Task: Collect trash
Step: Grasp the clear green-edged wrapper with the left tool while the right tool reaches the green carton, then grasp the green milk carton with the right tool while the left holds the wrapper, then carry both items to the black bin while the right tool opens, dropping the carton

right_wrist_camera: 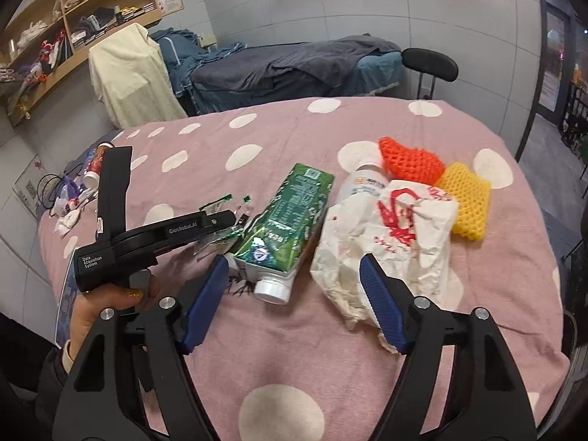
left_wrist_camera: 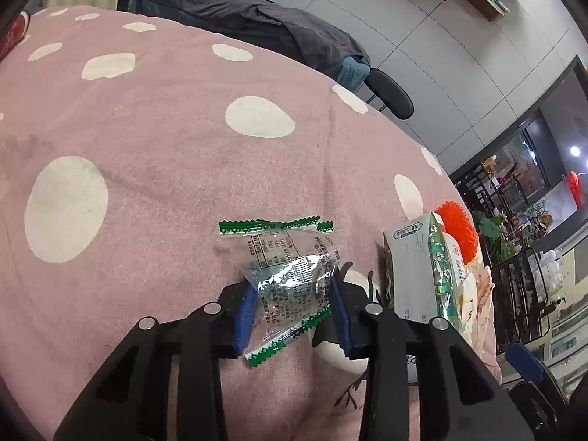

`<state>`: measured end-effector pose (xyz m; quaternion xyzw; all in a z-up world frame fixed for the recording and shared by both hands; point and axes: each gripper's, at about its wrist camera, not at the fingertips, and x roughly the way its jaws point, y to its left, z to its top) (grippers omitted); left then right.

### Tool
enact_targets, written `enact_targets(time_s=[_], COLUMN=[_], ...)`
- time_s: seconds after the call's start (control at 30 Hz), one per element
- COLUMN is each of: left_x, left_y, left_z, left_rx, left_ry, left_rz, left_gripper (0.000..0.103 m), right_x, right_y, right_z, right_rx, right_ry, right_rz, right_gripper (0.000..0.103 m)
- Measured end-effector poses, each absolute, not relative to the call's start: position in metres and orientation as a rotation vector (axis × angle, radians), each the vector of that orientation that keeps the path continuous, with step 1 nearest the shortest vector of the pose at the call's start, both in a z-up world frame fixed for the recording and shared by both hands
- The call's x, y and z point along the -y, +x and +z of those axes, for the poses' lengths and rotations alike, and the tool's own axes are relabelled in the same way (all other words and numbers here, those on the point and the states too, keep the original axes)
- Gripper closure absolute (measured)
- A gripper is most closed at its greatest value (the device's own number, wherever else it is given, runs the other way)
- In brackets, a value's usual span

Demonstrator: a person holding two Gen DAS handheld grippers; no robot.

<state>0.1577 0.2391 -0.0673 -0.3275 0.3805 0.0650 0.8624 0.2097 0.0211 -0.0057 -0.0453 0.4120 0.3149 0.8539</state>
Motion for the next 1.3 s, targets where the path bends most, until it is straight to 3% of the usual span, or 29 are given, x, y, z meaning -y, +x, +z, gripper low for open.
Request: enact_targets(time_s=[0.17,0.53,0.63,1.3], left_x=[-0.241,-0.233,-0.228,-0.180], left_y=[0.143,0.124,0.119,0.077], left_z=[-0.058,-0.035,-0.035,-0.004], left_rx=[-0.749,-0.659,-0.649,-0.558], left_ry=[-0.656,-0.588,-0.576,-0.486], left_rz=[0.186,0.239,0.257,0.213], left_gripper=[0.074,0.075,0.075,0.075], right_x=[-0.051,-0.098,-0.102,-0.013], right_y=[0.229,0.269,0.278,0.174], right_z=[-0.024,-0.057,-0.067,0.011], right_rx=[-0.981,-1.080,-1.088,-0.741], right_ry=[-0.078,-0.142,-0.147,-0.155], right_rz=[0.703,0.532,0.487,0.670], right_gripper=[0.045,0.046,0.051,0.052])
